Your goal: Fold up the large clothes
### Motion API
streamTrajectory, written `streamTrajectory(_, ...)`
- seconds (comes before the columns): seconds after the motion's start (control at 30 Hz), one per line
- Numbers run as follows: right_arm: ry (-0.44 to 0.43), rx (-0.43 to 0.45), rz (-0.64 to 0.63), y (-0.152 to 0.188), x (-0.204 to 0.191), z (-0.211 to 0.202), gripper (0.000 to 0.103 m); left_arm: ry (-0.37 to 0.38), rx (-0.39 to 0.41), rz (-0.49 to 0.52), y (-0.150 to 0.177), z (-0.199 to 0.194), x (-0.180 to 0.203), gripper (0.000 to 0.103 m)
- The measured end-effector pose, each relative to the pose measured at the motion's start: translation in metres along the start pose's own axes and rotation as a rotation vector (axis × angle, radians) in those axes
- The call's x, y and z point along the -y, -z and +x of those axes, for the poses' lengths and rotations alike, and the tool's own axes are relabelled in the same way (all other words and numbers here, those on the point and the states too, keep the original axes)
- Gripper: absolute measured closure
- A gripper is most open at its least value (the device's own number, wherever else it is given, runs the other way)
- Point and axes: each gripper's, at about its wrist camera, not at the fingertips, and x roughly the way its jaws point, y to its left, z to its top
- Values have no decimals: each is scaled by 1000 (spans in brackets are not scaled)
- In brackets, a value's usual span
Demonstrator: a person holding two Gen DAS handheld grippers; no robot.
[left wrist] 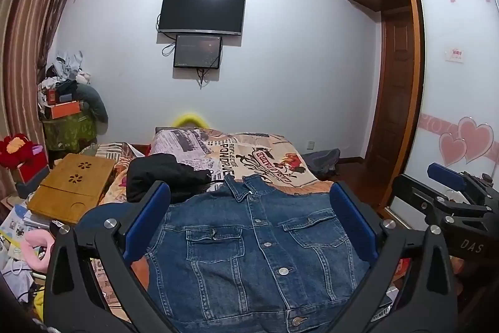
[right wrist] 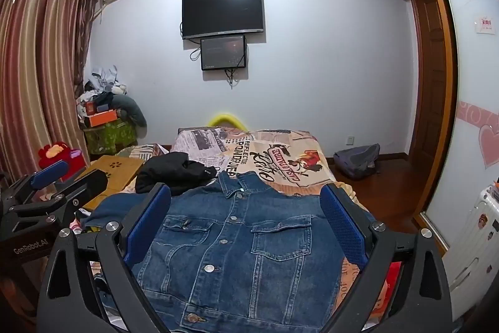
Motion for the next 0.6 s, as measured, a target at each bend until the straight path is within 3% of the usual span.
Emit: streamTrajectory(0.6,-7,-6,15,-4,0,-5,8,-3,-14,-10,0,6,-2,0)
